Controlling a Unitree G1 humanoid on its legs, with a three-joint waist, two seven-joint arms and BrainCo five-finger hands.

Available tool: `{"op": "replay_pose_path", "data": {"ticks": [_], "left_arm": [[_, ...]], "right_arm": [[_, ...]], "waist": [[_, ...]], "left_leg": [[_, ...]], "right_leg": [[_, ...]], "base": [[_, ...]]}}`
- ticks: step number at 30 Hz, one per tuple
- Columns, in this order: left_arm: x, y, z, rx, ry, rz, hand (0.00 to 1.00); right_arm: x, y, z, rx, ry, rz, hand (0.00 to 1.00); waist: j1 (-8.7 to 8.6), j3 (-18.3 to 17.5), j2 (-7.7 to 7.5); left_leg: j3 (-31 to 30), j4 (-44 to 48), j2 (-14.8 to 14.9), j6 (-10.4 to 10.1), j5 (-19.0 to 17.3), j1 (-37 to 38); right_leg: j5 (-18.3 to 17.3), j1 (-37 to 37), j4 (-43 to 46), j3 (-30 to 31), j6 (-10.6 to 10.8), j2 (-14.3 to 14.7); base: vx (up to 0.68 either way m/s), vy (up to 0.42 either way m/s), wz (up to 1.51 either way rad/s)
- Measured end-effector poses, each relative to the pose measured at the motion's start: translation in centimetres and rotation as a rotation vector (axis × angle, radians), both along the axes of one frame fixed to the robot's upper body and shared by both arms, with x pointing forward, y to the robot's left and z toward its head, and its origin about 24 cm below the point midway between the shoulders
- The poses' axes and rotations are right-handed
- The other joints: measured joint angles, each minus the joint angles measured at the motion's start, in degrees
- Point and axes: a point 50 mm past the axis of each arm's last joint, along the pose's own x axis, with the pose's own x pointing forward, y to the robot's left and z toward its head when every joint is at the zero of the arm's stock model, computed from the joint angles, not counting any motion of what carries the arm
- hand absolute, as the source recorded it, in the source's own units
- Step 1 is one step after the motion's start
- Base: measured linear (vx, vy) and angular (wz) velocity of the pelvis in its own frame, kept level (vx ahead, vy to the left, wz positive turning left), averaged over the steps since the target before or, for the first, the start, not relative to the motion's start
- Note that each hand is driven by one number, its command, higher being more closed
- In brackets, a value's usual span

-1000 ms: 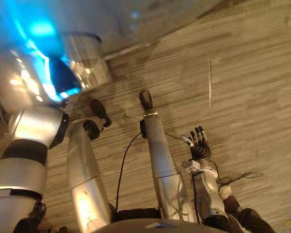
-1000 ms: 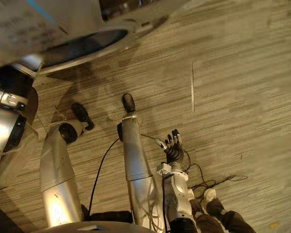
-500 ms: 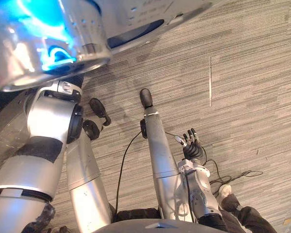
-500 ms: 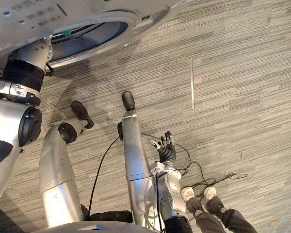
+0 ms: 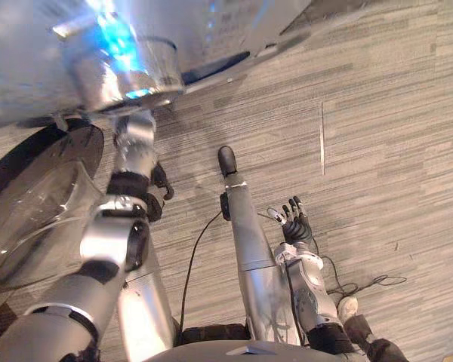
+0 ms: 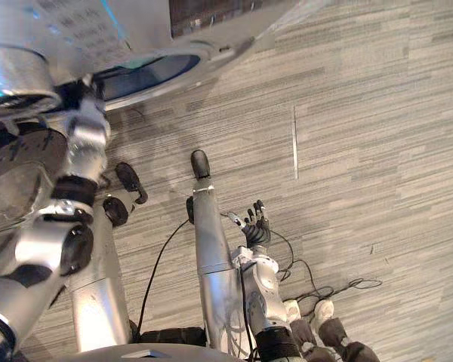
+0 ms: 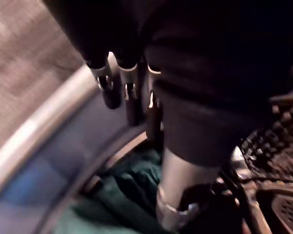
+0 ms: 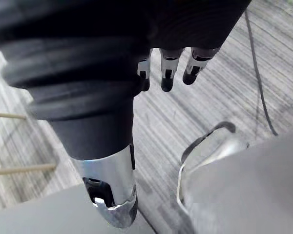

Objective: Pick up the laundry basket with both hands and put the clothes into the washing machine.

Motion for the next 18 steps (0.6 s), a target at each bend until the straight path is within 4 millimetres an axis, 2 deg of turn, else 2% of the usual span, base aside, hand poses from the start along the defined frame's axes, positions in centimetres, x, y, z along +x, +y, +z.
{"op": "replay_pose_path", "data": {"ticks": [1, 2, 4, 7, 9, 13, 15, 17, 18], "left_arm": [[-0.3, -0.1, -1.1, -0.002, 0.027, -0.005, 0.0], [-1.3, -0.6, -4.0, -0.019, 0.102, -0.013, 0.0], [-2.8, -0.5, -7.4, -0.044, 0.198, 0.001, 0.0], [-3.2, 0.3, -8.0, -0.039, 0.216, 0.025, 0.0], [-2.9, 1.3, -7.2, -0.02, 0.188, 0.046, 0.0], [-2.9, 1.1, -7.3, -0.041, 0.201, 0.049, 0.0], [-3.8, 1.2, -9.1, -0.067, 0.261, 0.059, 0.0], [-4.1, 1.0, -9.7, -0.064, 0.281, 0.044, 0.0], [-4.8, 0.5, -10.8, -0.003, 0.313, 0.004, 0.0]], "right_arm": [[0.1, 0.1, 0.0, 0.001, 0.0, 0.004, 0.0], [0.2, 0.5, -0.1, 0.013, 0.002, 0.005, 0.0], [0.3, 1.1, -0.3, 0.035, 0.011, 0.008, 0.0], [0.5, 1.5, -0.1, 0.049, 0.008, 0.005, 0.0], [0.5, 1.5, -0.1, 0.05, 0.006, 0.003, 0.0], [0.3, 1.4, -0.3, 0.05, 0.015, 0.0, 0.0], [0.0, 1.4, -0.8, 0.05, 0.033, -0.002, 0.0], [-0.1, 1.2, -1.2, 0.05, 0.051, -0.007, 0.0], [-0.3, 1.1, -1.7, 0.05, 0.078, -0.009, 0.0]], "waist": [[0.0, 0.0, 0.0], [0.08, -0.1, 0.02], [0.87, -0.3, 0.1], [2.19, -0.4, 0.08], [2.05, -0.8, 0.14], [1.15, -3.7, 0.2], [0.86, -6.8, 0.42], [1.16, -6.8, 0.42], [1.44, -6.8, 0.44]], "left_leg": [[0.1, -1.8, -0.5, -0.1, 0.6, 1.5], [0.7, -5.7, -1.3, -0.2, 2.1, 4.8], [0.7, -10.3, -2.3, -0.7, 4.2, 9.0], [1.2, -13.2, -2.6, -1.2, 5.1, 12.6], [2.0, -14.3, -2.7, -1.3, 5.0, 15.0], [3.6, -14.9, -2.3, -1.5, 3.6, 17.6], [4.2, -14.8, -2.1, -1.5, 2.8, 17.9], [4.2, -15.0, -2.1, -1.5, 2.7, 19.8], [4.2, -15.5, -2.3, -1.5, 2.7, 21.7]], "right_leg": [[0.4, 1.6, -1.5, -0.2, -0.3, -0.4], [1.4, 4.7, -4.9, -0.6, -0.5, -1.2], [2.5, 9.0, -8.8, -1.2, -1.1, -1.8], [3.2, 12.5, -11.8, -1.2, -1.6, -1.9], [3.4, 14.7, -13.4, -0.8, -1.7, -1.9], [4.2, 17.7, -16.7, 0.7, -1.3, -1.8], [4.3, 18.3, -18.0, 1.5, -1.1, -1.7], [4.3, 20.3, -18.3, 1.4, -1.1, -1.7], [4.3, 22.1, -18.4, 1.0, -1.1, -1.8]], "base": [[0.11, -0.021, 0.29], [0.12, -0.029, 0.29], [0.14, -0.038, 0.21], [0.12, -0.036, 0.03], [0.11, -0.022, -0.09], [0.09, 0.016, -0.22], [0.09, 0.018, -0.23], [0.09, -0.009, -0.01], [0.07, -0.022, 0.07]]}}
